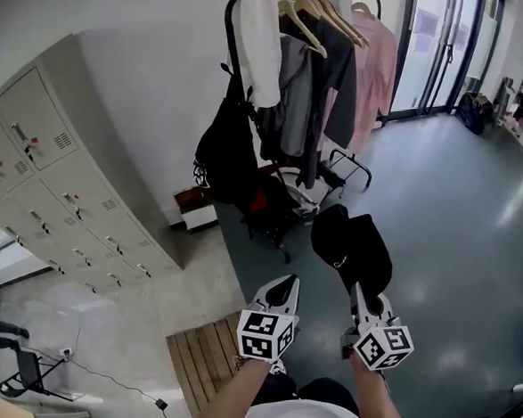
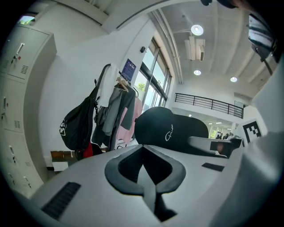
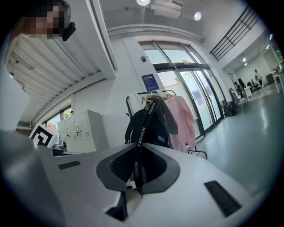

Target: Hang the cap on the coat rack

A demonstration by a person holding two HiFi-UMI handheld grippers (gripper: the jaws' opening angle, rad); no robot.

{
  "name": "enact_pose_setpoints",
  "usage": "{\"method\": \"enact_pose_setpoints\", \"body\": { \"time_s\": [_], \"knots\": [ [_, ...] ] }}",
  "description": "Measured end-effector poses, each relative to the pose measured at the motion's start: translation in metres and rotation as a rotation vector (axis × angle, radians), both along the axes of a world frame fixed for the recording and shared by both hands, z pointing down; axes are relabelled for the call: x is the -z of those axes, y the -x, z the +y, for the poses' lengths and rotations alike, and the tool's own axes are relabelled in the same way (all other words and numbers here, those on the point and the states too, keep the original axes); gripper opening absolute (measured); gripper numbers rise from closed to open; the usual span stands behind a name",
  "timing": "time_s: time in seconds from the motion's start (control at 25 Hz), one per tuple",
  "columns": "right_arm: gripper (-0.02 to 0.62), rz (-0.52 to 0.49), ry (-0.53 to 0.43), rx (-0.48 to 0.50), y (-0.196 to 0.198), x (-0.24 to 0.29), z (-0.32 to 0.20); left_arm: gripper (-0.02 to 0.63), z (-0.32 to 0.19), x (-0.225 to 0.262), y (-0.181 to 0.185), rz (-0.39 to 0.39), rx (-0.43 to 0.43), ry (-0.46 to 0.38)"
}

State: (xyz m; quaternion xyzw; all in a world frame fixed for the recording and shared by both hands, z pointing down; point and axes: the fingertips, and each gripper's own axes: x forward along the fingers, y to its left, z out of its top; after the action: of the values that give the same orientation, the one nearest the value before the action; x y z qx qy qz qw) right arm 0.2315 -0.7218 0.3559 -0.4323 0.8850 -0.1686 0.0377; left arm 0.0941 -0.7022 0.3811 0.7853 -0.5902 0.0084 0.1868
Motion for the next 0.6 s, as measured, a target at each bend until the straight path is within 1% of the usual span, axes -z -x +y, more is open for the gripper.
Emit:
{"method": "enact_pose_setpoints", "body": {
  "time_s": [0.12,0.28,0.44,0.6],
  "knots": [
    [0.018,-0.033,0.014,0.041,0.024,0.02,-0.015,0.004,-0.004,0.016,0.022,0.021,0.042,-0.01],
    [0.018,-0.029,-0.018,0.088,0.049,0.042,-0.031,0.003,-0.015,0.029,0.047,0.029,0.087,-0.023],
    [0.018,-0.029,-0.015,0.14,0.074,0.043,-0.049,0.003,-0.029,0.034,0.069,0.026,0.129,-0.028],
    [0.018,-0.034,-0.02,0.19,0.094,0.047,-0.071,0.003,-0.047,0.035,0.084,0.022,0.161,-0.027]
  ]
}}
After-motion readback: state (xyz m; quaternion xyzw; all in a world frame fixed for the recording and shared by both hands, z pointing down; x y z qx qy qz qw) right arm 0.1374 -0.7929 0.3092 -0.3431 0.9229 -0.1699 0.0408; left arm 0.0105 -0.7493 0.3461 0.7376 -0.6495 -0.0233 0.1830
